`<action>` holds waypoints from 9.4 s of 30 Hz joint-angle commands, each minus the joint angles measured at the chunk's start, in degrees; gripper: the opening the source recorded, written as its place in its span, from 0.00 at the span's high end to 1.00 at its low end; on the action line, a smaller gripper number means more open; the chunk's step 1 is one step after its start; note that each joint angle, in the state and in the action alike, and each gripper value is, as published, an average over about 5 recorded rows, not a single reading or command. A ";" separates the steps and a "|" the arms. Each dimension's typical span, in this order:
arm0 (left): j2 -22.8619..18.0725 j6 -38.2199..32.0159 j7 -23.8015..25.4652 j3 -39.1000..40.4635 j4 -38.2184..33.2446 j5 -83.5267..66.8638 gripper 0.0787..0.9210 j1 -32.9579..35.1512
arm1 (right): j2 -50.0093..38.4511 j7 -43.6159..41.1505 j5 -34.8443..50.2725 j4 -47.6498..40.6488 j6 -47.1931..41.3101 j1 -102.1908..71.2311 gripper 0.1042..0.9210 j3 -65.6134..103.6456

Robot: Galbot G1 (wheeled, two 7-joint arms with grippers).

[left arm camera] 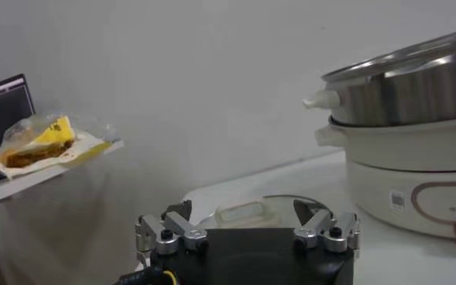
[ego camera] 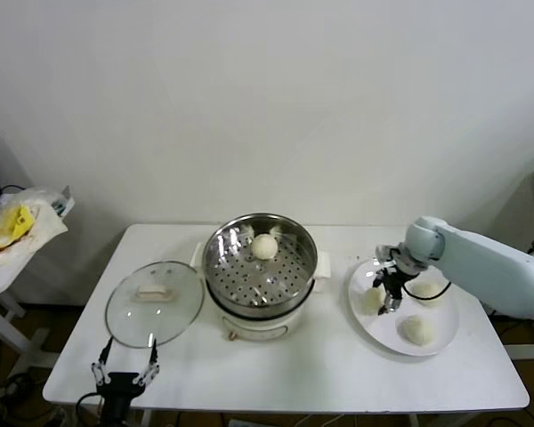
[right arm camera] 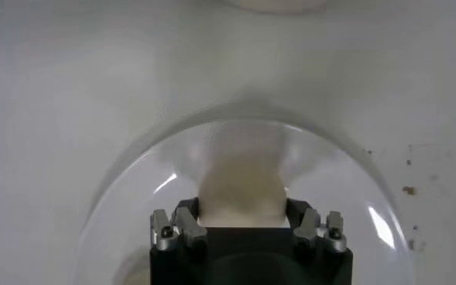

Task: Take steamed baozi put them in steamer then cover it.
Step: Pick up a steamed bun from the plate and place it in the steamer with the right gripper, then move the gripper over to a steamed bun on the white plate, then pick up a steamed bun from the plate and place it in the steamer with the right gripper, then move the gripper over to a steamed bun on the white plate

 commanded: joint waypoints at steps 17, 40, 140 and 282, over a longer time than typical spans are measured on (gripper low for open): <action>-0.45 -0.25 0.32 3.92 -0.32 2.20 0.12 -0.14 | 21.97 8.15 32.92 5.98 -9.66 37.06 0.26 -19.93; -0.41 -1.21 0.12 2.66 0.11 0.86 0.12 0.80 | 37.32 16.31 33.80 3.80 -16.34 20.14 0.26 -20.17; -1.80 0.99 -1.90 0.94 1.86 0.92 0.12 1.16 | -10.20 -1.06 -12.94 9.28 -0.23 -7.32 0.12 -1.31; -1.31 -0.40 -1.30 1.96 -0.74 2.71 0.12 4.39 | -11.20 -5.33 -19.74 -5.09 6.50 -9.40 0.12 13.29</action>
